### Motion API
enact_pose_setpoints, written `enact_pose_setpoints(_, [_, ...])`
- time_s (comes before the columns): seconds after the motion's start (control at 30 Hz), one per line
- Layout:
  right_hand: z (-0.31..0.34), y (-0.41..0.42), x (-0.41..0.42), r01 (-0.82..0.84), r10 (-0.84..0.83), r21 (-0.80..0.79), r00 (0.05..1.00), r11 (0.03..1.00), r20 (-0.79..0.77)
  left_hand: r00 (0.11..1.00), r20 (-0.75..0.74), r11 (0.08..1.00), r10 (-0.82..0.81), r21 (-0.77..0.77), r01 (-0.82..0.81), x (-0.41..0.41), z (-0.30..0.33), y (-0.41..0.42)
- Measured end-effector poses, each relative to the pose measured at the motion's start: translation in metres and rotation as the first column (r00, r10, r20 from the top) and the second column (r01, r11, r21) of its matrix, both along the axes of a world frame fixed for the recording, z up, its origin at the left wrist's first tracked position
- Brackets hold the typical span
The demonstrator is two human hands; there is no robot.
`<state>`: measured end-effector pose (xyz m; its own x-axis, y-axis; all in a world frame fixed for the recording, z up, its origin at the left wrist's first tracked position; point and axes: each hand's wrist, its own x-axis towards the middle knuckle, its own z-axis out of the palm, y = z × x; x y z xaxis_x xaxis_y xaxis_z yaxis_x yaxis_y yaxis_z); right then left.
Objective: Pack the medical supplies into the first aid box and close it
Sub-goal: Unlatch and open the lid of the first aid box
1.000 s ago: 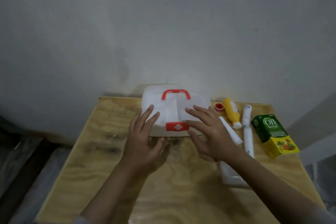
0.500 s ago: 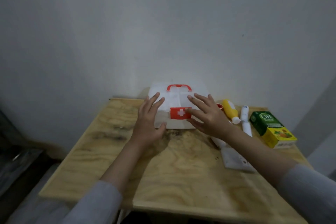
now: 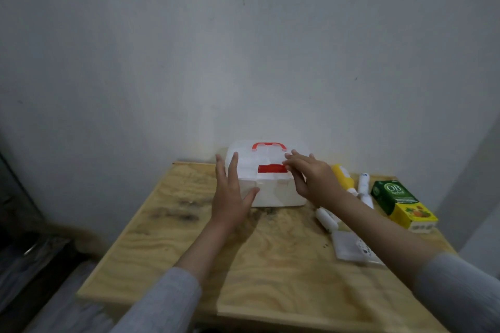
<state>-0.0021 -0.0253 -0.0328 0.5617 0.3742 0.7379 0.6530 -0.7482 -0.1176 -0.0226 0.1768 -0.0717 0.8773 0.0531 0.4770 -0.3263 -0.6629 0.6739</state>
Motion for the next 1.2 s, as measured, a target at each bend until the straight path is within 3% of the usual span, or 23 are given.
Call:
enact_pose_setpoints(0.27, [0.071, 0.01, 0.026, 0.029, 0.007, 0.264, 0.991, 0.964, -0.137, 0.999, -0.028, 0.983, 0.031, -0.178, -0.036, 0.001, 0.003, 0.0])
enact_pose_setpoints(0.43, [0.107, 0.02, 0.066, 0.185, -0.09, 0.37, 0.962, 0.911, -0.259, 0.998, -0.047, 0.979, 0.048, -0.198, -0.056, 0.008, 0.003, -0.003])
enact_pose_setpoints(0.6, [0.128, 0.029, 0.109, 0.34, -0.255, 0.306, 0.924, 0.889, -0.285, 0.995, -0.088, 0.973, 0.054, -0.221, -0.073, 0.012, 0.002, -0.003])
enact_pose_setpoints(0.77, [0.134, 0.032, 0.125, 0.39, -0.29, 0.27, 0.892, 0.88, -0.346, 0.992, -0.113, 0.969, 0.053, -0.232, -0.079, 0.013, 0.004, -0.003])
enact_pose_setpoints(0.93, [0.13, 0.023, 0.125, 0.326, -0.209, 0.197, 0.866, 0.925, -0.453, 0.993, -0.11, 0.972, 0.041, -0.226, -0.065, 0.013, 0.003, 0.0])
enact_pose_setpoints(1.1, [0.135, 0.002, 0.092, 0.256, -0.153, 0.22, 0.904, 0.941, -0.398, 0.992, -0.116, 0.969, 0.044, -0.238, -0.071, 0.015, 0.003, 0.003])
enact_pose_setpoints(1.2, [0.13, -0.022, 0.057, 0.236, -0.165, 0.154, 0.913, 0.96, -0.373, 0.994, -0.108, 0.965, 0.036, -0.255, -0.062, 0.016, 0.0, 0.003])
